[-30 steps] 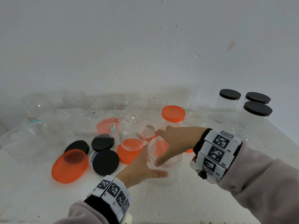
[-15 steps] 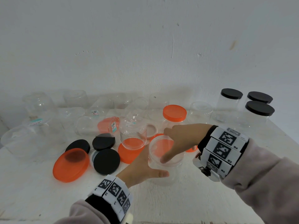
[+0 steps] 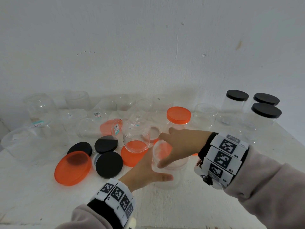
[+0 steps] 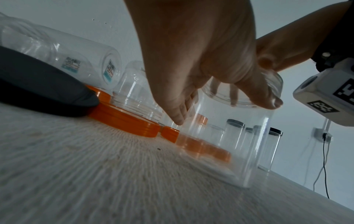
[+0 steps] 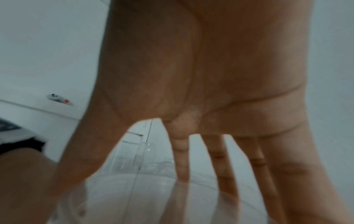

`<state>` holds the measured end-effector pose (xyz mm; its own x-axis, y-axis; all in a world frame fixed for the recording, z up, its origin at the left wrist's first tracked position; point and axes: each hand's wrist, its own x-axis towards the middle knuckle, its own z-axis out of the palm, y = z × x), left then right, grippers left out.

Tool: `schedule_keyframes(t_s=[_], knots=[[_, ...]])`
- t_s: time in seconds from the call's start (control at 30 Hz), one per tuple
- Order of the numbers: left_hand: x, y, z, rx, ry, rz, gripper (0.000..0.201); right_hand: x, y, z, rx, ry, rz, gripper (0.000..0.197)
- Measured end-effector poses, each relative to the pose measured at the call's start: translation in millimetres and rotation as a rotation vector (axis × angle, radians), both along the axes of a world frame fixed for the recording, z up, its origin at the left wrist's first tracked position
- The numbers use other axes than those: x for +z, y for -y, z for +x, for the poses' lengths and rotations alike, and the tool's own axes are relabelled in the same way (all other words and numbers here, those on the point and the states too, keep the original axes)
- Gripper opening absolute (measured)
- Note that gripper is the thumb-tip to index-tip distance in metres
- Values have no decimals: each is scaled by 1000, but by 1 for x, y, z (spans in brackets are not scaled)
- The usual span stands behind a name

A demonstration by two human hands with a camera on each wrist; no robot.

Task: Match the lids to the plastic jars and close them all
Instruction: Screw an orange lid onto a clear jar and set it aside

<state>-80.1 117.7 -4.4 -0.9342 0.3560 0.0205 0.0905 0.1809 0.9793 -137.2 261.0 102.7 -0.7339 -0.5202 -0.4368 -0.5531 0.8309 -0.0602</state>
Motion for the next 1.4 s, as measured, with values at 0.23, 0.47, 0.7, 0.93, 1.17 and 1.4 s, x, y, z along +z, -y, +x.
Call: schedule_keyframes(t_s=[0.23,0.47,0.7,0.93,1.17,1.4], knots=[[-4,2,-2,40,19,-61,85,8,-6,-1,45,110,7,109],[0,0,0,10,21,-13,84,4,-7,-1,16,60,-44,87],[-4,2,-1,48,15,-45,83,5,-9,0,10,54,-17,106],[-6,2,-2,70,34,-57,88,-2,-4,1,104,30,-42,90],[-2,2,0,35,21,-56,84,-5,-2,-1,55,14,1,99],[-6,2,0,65,3,-54,85,-10,-14,-4,109,43,-109,100]])
